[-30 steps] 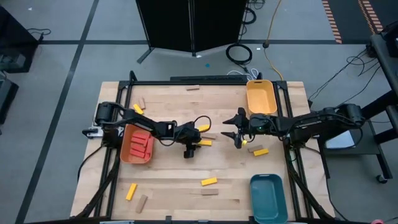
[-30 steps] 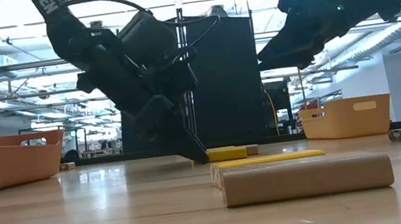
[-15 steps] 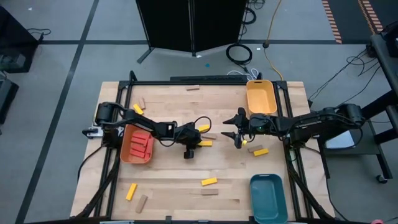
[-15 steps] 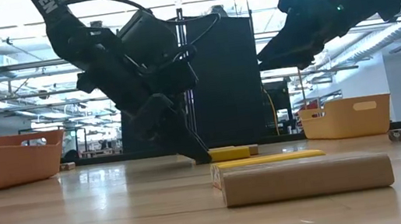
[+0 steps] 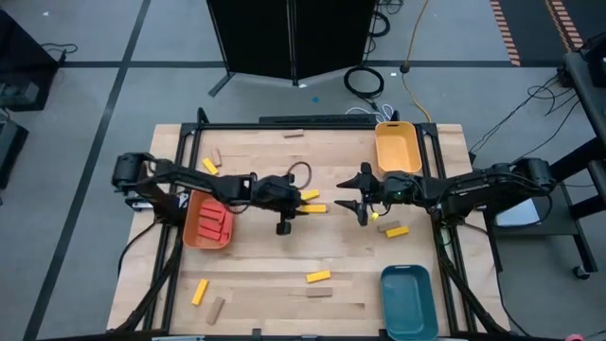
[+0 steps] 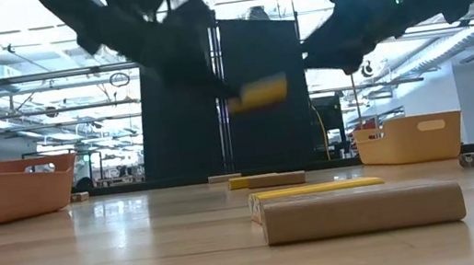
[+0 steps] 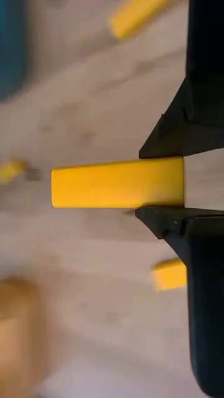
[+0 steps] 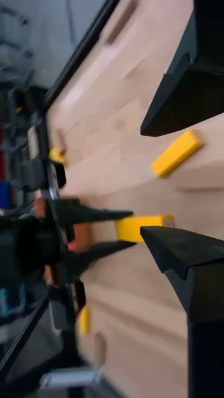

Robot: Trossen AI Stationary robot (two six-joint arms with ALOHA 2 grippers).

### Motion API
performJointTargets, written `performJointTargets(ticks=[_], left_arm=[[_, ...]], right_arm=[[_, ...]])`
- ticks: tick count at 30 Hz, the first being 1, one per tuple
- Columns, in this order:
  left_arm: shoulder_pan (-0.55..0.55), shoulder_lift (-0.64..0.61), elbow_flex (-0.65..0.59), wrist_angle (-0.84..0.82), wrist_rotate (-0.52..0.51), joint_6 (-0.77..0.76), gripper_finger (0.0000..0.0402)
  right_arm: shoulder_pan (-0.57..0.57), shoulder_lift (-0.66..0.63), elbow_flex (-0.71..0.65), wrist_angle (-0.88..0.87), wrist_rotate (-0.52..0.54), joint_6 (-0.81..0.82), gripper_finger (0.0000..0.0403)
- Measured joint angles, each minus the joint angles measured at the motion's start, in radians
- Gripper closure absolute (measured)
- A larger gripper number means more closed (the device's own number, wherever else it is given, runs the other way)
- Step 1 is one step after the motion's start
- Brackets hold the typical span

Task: Sort blocks
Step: Put the yellow block into the yellow bin

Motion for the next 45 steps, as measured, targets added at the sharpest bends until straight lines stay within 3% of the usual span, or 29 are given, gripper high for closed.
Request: performJointTargets(ticks=[3, 9, 16, 28, 38, 45], left_arm=[[0.000, -0.047, 0.002, 0.012, -0.001, 0.024, 0.0310], [0.000, -0.080, 0.003, 0.052, -0.030, 0.040, 0.0308], [0.000, -0.079, 0.001, 0.132, -0.037, 0.074, 0.0307], [0.000, -0.077, 0.002, 0.328, -0.020, 0.084, 0.0306], [0.000, -0.077, 0.002, 0.332, -0.019, 0.082, 0.0306], [0.000, -0.077, 0.002, 0.341, -0.019, 0.081, 0.0306]], right_arm=[[0.014, 0.000, 0.000, 0.058, -0.065, -0.063, 0.0157], [0.053, 0.000, 0.000, 0.149, -0.065, -0.170, 0.0128], [0.062, 0.006, 0.000, 0.187, -0.061, -0.181, 0.0102], [0.061, 0.010, 0.001, 0.301, -0.004, -0.259, 0.0104], [0.062, 0.073, 0.003, 0.443, -0.012, -0.290, 0.0122], [0.062, 0.142, 0.078, 0.434, -0.015, -0.304, 0.0122]])
